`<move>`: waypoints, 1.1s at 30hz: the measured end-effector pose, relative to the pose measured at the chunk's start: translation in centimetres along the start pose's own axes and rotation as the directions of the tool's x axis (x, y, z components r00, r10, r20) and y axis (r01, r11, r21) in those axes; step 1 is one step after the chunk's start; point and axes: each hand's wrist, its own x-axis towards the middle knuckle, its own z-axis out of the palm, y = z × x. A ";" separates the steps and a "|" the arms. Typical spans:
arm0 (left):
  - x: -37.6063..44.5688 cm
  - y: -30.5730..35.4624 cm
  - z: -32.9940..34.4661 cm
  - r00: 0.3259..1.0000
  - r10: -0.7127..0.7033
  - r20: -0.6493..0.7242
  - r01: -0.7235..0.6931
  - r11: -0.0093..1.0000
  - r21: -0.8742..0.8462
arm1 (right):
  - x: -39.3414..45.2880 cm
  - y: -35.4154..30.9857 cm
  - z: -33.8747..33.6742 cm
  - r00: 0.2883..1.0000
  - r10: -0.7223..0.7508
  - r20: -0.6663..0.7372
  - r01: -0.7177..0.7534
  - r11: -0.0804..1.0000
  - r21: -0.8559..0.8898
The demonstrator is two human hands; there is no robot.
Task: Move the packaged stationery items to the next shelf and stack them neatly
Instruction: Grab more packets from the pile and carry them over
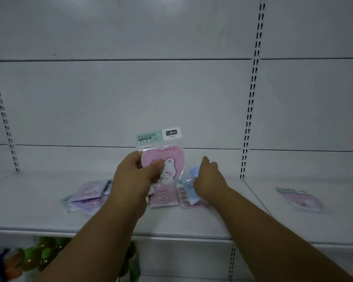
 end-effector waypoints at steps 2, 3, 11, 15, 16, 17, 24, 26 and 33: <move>-0.2 -0.1 0.0 0.997 0.017 0.071 -0.014 0.999 -0.040 | -0.7 0.3 -1.0 0.993 -0.006 -0.116 0.030 0.978 0.206; -0.3 -0.4 0.2 0.994 0.021 0.108 -0.015 0.998 -0.056 | -1.3 0.7 -1.5 0.983 0.002 -0.186 0.052 0.957 0.284; -2.0 -1.9 6.1 0.951 -0.023 0.309 0.076 0.984 -0.163 | -7.0 6.4 -8.1 0.917 0.222 -0.331 -0.019 0.854 0.519; -3.6 -2.3 12.0 0.924 -0.018 0.383 0.069 0.990 -0.119 | -9.0 11.5 -12.7 0.870 0.268 -0.414 -0.007 0.847 0.532; -4.0 -2.4 13.7 0.922 -0.026 0.386 0.077 0.990 -0.118 | -9.4 12.9 -13.7 0.863 0.274 -0.425 -0.009 0.848 0.530; -4.4 -2.6 15.4 0.924 -0.037 0.382 0.088 0.989 -0.118 | -9.6 14.4 -14.8 0.856 0.284 -0.431 -0.015 0.849 0.528; -5.0 -5.4 26.6 0.925 -0.176 0.338 0.177 0.984 0.028 | -8.6 24.1 -22.1 0.855 0.297 -0.425 0.023 0.797 0.603; -4.7 -6.8 29.5 0.918 -0.241 0.314 0.220 0.970 0.101 | -7.9 26.1 -24.0 0.888 0.257 -0.382 0.046 0.775 0.630; -4.0 -9.8 36.1 0.948 -0.285 0.138 0.194 0.866 0.460 | -6.1 29.8 -27.9 0.962 0.099 -0.253 0.152 0.579 0.801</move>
